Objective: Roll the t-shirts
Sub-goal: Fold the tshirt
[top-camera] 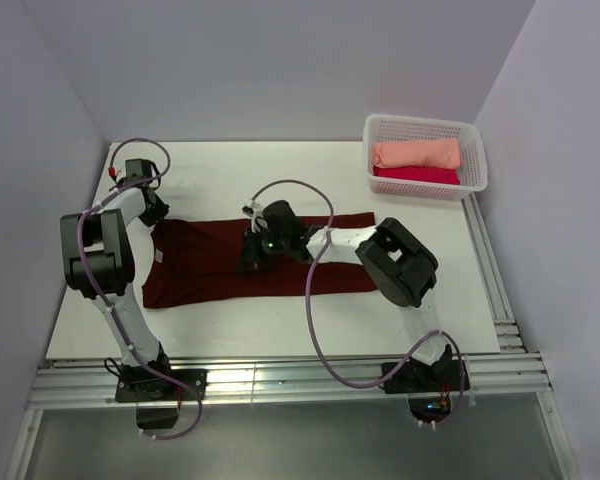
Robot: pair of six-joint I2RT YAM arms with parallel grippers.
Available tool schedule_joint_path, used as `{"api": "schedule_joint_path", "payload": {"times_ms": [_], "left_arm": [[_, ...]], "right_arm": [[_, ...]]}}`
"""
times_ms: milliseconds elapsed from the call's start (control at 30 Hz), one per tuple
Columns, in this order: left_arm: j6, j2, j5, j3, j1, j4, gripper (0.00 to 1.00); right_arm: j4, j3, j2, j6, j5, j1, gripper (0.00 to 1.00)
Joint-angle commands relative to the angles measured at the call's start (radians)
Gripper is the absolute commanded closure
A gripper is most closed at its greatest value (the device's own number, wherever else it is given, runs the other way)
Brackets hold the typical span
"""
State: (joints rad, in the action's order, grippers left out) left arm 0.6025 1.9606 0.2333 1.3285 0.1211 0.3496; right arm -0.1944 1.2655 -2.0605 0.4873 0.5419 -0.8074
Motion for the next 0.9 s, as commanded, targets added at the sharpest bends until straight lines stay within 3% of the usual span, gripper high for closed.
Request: {"api": "schedule_joint_path", "payload": {"times_ms": [0,33,167,633,867], "left_arm": [[-0.004,-0.034,0.017,-0.009,0.005,0.000,0.68],[-0.003,-0.037,0.017,-0.009,0.006,0.002,0.68],[-0.006,-0.049,0.014,-0.015,0.005,0.002,0.66],[0.031,-0.170,-0.048,-0.141,0.011,-0.060,0.55],[0.057,-0.213,-0.009,-0.173,0.022,-0.069,0.51]], "right_arm": [[-0.025,-0.026,0.060,-0.018,-0.016,-0.010,0.73],[-0.031,-0.031,0.062,-0.019,-0.022,-0.009,0.63],[-0.037,-0.025,0.080,-0.012,-0.028,-0.009,0.53],[0.099,0.256,0.000,-0.058,-0.037,-0.015,0.48],[0.130,0.359,-0.090,-0.072,-0.023,-0.030,0.49]]}}
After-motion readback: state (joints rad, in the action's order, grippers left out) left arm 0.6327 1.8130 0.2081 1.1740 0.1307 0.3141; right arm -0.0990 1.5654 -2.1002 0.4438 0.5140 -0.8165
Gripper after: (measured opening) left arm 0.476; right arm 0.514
